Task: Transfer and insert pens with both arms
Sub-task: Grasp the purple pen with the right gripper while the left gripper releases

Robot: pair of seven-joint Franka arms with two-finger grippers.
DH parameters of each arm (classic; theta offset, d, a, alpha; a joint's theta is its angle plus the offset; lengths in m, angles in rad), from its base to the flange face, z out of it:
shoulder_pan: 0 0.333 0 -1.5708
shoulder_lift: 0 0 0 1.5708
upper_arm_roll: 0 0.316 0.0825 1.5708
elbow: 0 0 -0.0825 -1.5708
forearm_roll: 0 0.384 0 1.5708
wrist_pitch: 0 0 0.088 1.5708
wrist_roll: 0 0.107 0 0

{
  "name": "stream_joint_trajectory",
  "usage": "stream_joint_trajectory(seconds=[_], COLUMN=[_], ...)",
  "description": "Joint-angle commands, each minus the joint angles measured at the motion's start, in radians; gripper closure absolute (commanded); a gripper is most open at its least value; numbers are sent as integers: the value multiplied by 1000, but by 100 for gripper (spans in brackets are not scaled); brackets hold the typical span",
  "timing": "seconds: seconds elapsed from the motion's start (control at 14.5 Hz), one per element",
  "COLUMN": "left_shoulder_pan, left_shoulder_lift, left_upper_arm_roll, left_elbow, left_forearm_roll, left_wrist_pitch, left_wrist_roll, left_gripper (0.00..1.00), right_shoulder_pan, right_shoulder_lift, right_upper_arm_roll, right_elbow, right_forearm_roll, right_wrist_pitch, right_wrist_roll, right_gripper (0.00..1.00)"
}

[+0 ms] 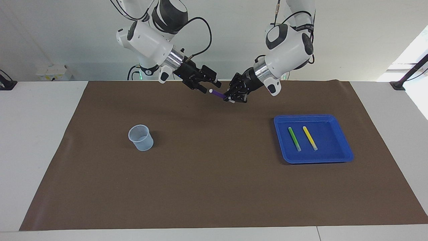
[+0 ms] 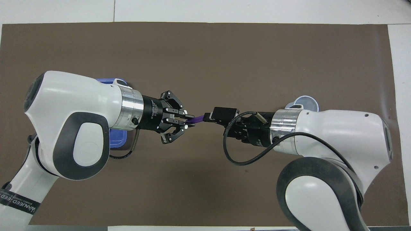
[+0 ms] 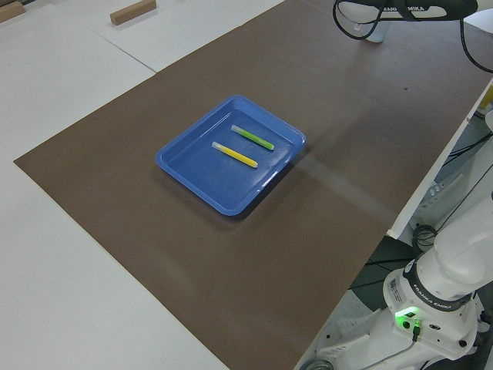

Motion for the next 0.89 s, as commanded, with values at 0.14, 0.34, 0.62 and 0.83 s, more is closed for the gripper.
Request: stream_joint_trajectory(seconds=[0.14, 0.34, 0.62, 0.83], left_shoulder_pan=[-17, -16, -16, -14], left_shoulder_lift=[-29, -29, -29, -29], left_upper_arm_roll=[14, 14, 14, 14], left_elbow=[-40, -40, -40, -40], left_forearm_roll=[-22, -23, -23, -22], left_wrist_pitch=[30, 30, 30, 30], left_wrist_roll=[-11, -11, -11, -11], left_gripper=[100, 100, 100, 100], right_shoulder_pan=[-8, -8, -10, -14], right_shoulder_lift=[18, 25, 38, 42], right_upper_arm_roll=[1, 1, 1, 0], right_elbow=[28, 45, 62, 69], right_forearm_roll=[23, 22, 22, 8], right_wrist_pitch=[-5, 1, 8, 12], right_wrist_roll=[-2, -1, 11, 17], right_gripper=[21, 31, 35, 41])
